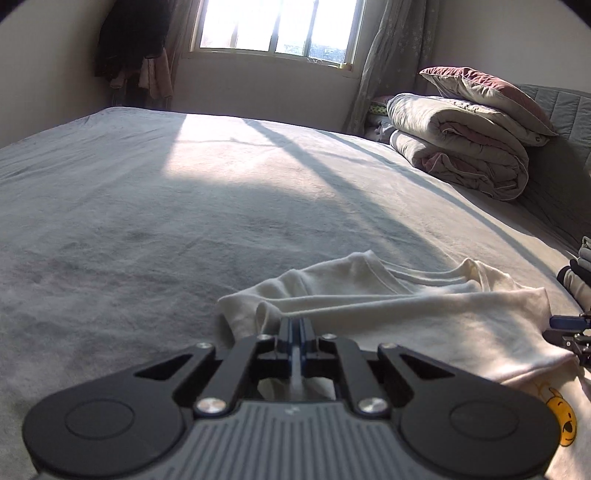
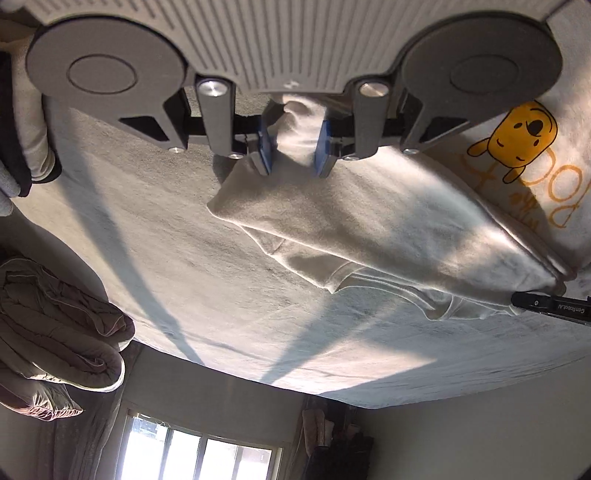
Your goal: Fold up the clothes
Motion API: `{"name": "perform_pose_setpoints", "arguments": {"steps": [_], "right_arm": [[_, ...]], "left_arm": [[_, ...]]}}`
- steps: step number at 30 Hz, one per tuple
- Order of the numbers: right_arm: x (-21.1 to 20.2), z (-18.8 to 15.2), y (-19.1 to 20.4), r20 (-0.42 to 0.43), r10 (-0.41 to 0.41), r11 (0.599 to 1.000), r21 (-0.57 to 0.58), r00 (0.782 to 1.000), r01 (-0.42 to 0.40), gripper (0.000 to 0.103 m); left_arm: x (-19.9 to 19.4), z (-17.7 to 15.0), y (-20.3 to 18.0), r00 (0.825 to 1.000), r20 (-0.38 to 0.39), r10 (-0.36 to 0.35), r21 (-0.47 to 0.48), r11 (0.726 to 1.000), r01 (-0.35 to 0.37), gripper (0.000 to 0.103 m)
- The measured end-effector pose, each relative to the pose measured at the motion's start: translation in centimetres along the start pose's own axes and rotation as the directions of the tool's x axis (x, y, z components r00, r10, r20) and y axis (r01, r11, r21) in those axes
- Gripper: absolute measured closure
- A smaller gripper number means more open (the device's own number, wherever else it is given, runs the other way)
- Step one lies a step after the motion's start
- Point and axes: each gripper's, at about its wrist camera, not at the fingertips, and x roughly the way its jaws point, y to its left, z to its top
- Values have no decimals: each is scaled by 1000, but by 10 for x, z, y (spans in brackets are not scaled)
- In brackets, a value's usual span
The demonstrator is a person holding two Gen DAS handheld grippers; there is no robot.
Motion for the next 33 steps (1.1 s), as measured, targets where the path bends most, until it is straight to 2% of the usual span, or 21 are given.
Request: {"name": "perform_pose_setpoints", "arguments": {"steps": [3, 8, 12, 14, 18, 20, 22, 24, 26, 28, 29, 33], "right_arm": [[-5, 6, -7, -10, 5, 997, 71, 1000, -4, 69], [-8, 27, -7, 31, -15, 998, 68, 999, 13, 69], [15, 35, -18, -8, -26, 992, 125, 1000, 27, 69], [32, 30, -25, -70, -46, 987, 149, 996, 56, 68], [29, 31, -31, -52, -39, 972, 230, 998, 50, 66], [21, 32, -32, -36, -34, 966, 255, 999, 42, 66], [15, 36, -35, -12, -22, 961, 275, 1000, 25, 66], [13, 42, -37, 2, -18, 959, 284, 1000, 17, 66], [18, 49, -36, -1, -12, 961, 275, 1000, 12, 66], [26, 55, -35, -15, -36, 972, 233, 999, 39, 62], [29, 57, -36, -24, -44, 974, 219, 999, 48, 60], [52, 56, -49, -81, -46, 971, 231, 996, 63, 59]], "left_arm": [[-1, 7, -6, 1000, -9, 12, 11, 1000, -12, 98], [0, 17, -10, 1000, 14, 16, 22, 1000, -17, 96], [20, 12, -3, 999, -5, 50, 26, 998, -50, 97], [27, 13, 1, 998, -13, 56, 12, 998, -56, 97], [24, 23, -3, 997, -29, 71, 15, 997, -71, 97], [18, 28, 0, 999, -18, 51, -21, 998, -52, 85], [14, 33, 4, 1000, -1, 17, -55, 998, -17, 81], [18, 37, 1, 1000, -13, 10, -32, 999, -10, 81], [30, 42, -1, 998, -47, 37, 25, 999, -35, 77], [40, 46, 3, 995, -76, 63, 53, 997, -59, 56], [43, 47, 7, 995, -86, 59, 55, 997, -54, 51], [48, 47, 18, 991, -130, 16, 37, 999, -11, 50]]}}
